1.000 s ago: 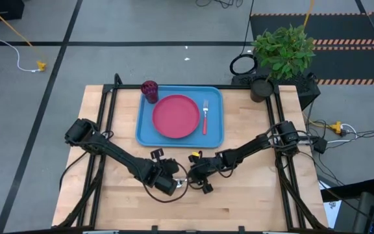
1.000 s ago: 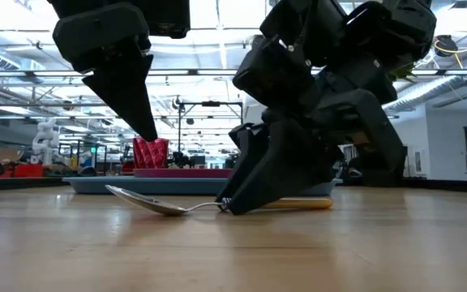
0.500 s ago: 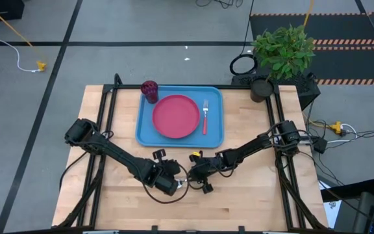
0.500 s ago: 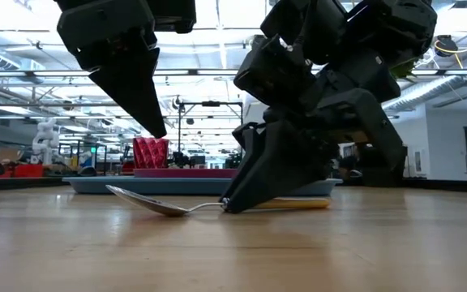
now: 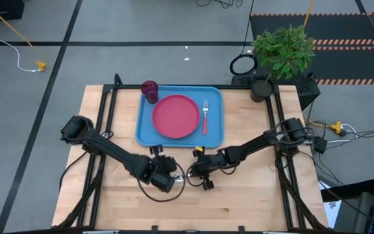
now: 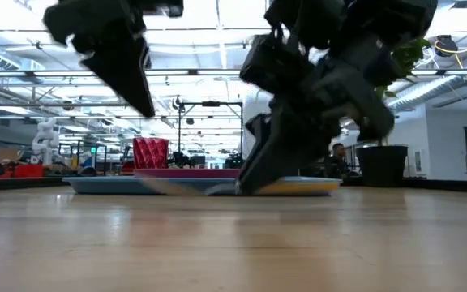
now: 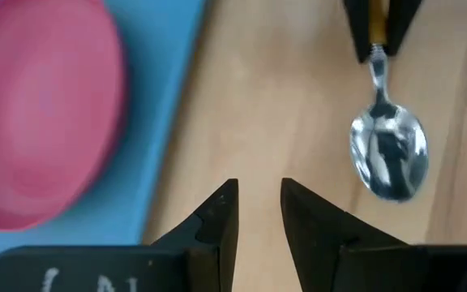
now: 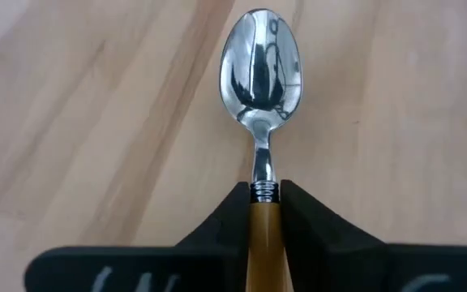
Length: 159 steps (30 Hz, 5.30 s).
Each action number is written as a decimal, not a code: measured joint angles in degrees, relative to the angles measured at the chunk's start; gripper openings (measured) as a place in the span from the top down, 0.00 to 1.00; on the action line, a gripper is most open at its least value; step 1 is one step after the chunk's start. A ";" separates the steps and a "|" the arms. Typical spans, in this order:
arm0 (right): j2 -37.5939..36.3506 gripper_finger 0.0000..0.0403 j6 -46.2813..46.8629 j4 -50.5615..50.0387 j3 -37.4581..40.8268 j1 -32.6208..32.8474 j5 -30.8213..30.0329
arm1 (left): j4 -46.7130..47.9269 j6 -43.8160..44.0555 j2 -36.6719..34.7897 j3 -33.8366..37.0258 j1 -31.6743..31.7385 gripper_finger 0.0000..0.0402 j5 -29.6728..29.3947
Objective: Pick and place plate/cup/fork/spoon on tray
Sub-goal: Put the yellow spoon on the blue tray to the right of the pink fork, then return to Home Position
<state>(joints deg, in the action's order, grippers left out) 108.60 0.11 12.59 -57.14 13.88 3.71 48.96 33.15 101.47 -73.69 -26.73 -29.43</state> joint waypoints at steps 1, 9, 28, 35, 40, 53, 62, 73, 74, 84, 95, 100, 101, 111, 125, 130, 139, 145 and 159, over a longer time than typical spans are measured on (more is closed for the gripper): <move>-1.00 0.91 0.88 -0.97 0.00 0.00 -0.56 | 0.26 -0.01 -1.06 0.00 0.03 0.76 -1.18; -10.63 0.90 5.23 -9.42 0.23 -0.77 -9.86 | 4.71 3.92 -7.02 -0.01 -2.32 0.76 -6.95; -28.44 0.90 20.12 -3.87 15.73 -20.17 -33.98 | 6.56 4.27 -7.45 0.00 -6.61 0.76 -10.42; -28.05 0.90 26.88 7.19 22.08 -26.11 -33.85 | 6.45 0.81 -7.45 0.00 -5.21 0.76 -11.17; -27.39 0.90 29.66 17.52 24.35 -26.47 -33.98 | 6.46 -0.47 -7.45 0.00 -4.07 0.76 -11.17; -22.75 0.90 36.48 22.39 24.44 -25.78 -33.67 | 2.02 -4.28 -7.45 0.00 -2.18 0.76 -11.14; -22.69 0.90 36.94 20.81 24.44 -23.90 -33.66 | -1.76 -8.85 -7.45 0.00 -1.89 0.76 -11.12; -22.69 0.90 45.23 17.91 24.44 -14.75 -48.56 | -2.77 -9.09 -7.43 0.00 -0.95 0.76 -11.04; -22.67 0.90 46.18 17.95 24.44 -13.79 -50.68 | -2.79 -9.19 -7.43 0.00 -0.95 0.76 -11.01; -15.64 0.90 47.71 16.10 18.64 -11.25 -57.95 | -9.87 -14.08 -7.41 0.00 -0.67 0.76 -10.93; -12.13 0.90 55.71 3.82 15.35 -16.89 -59.04 | -13.17 -17.61 -7.41 0.00 -0.67 0.76 -10.62; -12.11 0.90 59.43 0.23 15.28 -18.21 -58.95 | -13.73 -17.68 -7.41 0.00 -0.60 0.76 -10.60; -12.14 0.90 60.52 -0.54 15.28 -18.38 -58.91 | -13.72 -17.70 -7.41 0.00 -0.60 0.76 -10.58; -6.97 0.90 65.15 0.87 15.32 -18.37 -56.10 | -16.27 -19.68 -7.41 0.00 -0.60 0.76 -10.15; -4.51 0.91 65.65 1.97 15.32 -20.46 -54.07 | -16.22 -19.97 -7.41 0.00 -0.28 0.76 -9.44; -2.18 0.91 65.19 4.76 15.19 -21.21 -52.56 | -16.25 -19.96 -7.41 0.00 -0.30 0.76 -9.44; -1.96 0.90 65.05 6.00 15.26 -21.41 -53.18 | -16.25 -19.94 -7.41 0.00 -0.30 0.76 -9.44; -1.95 0.88 65.14 6.11 15.26 -21.41 -53.03 | -16.25 -19.94 -7.41 0.00 -0.30 0.76 -9.44; -3.63 0.79 63.99 5.60 15.40 -20.71 -51.01 | -16.22 -19.79 -7.41 0.00 -0.30 0.76 -9.44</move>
<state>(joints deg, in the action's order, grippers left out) 104.97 64.10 18.19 -41.74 -6.83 -47.30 32.73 13.37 94.06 -73.69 -27.03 -38.87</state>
